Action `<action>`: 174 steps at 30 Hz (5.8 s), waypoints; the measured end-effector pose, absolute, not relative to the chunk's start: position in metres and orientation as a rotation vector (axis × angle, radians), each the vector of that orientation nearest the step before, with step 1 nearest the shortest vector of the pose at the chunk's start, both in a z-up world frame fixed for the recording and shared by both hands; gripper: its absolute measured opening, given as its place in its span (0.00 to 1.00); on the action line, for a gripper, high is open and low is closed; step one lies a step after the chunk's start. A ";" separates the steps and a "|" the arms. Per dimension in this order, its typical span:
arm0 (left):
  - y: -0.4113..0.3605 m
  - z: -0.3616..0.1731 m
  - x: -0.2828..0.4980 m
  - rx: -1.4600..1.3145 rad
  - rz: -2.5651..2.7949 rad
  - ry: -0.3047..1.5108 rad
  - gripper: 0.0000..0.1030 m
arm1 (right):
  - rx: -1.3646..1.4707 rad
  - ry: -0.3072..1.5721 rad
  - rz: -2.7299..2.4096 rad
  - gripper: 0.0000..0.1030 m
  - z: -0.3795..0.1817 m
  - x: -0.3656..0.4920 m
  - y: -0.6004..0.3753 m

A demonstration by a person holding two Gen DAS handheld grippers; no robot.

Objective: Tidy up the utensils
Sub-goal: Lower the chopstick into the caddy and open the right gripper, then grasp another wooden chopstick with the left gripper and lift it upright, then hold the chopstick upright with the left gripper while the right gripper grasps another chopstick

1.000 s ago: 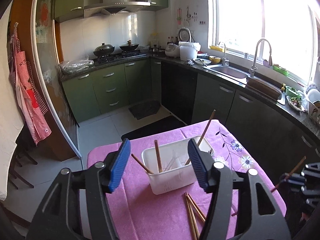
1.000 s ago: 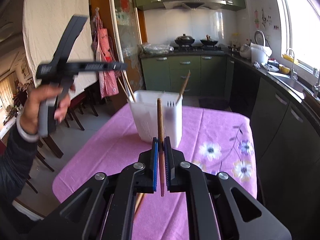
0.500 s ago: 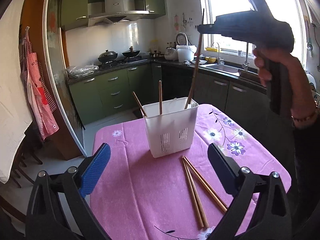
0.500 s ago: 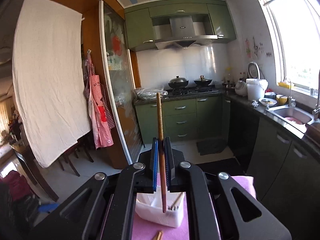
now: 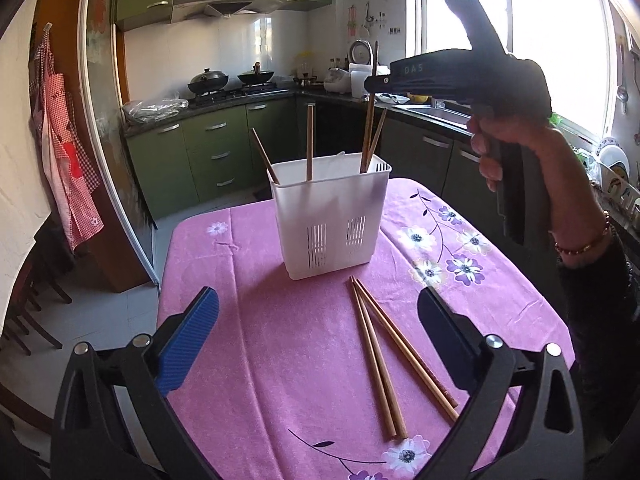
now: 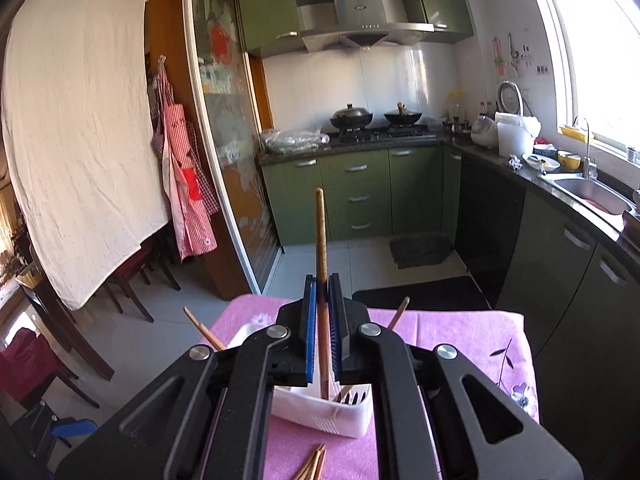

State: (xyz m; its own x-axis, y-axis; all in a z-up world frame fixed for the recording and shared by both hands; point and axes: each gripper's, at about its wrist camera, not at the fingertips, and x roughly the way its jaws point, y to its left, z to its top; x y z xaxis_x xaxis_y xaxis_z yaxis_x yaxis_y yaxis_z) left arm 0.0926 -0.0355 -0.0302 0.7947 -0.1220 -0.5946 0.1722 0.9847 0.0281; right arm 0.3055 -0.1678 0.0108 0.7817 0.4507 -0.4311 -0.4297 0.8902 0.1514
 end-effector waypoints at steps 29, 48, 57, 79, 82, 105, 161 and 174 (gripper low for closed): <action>-0.060 -0.131 0.200 -0.048 -0.217 1.044 0.91 | -0.110 0.862 0.378 0.26 -0.174 0.214 -0.247; -0.071 -0.172 0.229 0.004 -0.195 1.195 0.55 | -0.069 0.900 0.405 0.27 -0.185 0.219 -0.250; -0.078 -0.176 0.241 0.019 -0.181 1.203 0.53 | -0.068 0.902 0.405 0.28 -0.185 0.219 -0.250; -0.105 -0.180 0.262 0.072 -0.139 1.200 0.13 | -0.062 0.910 0.415 0.32 -0.186 0.220 -0.252; -0.105 -0.179 0.260 0.070 -0.144 1.198 0.08 | -0.061 0.912 0.418 0.32 -0.186 0.220 -0.251; -0.054 -0.107 0.207 0.011 -0.188 1.024 0.05 | -0.063 0.901 0.411 0.33 -0.178 0.216 -0.253; -0.019 -0.025 0.086 0.081 -0.208 0.754 0.06 | -0.110 1.068 0.536 0.18 -0.203 0.282 -0.156; -0.018 -0.027 0.086 0.083 -0.207 0.755 0.06 | -0.210 1.084 0.502 0.17 -0.207 0.278 -0.134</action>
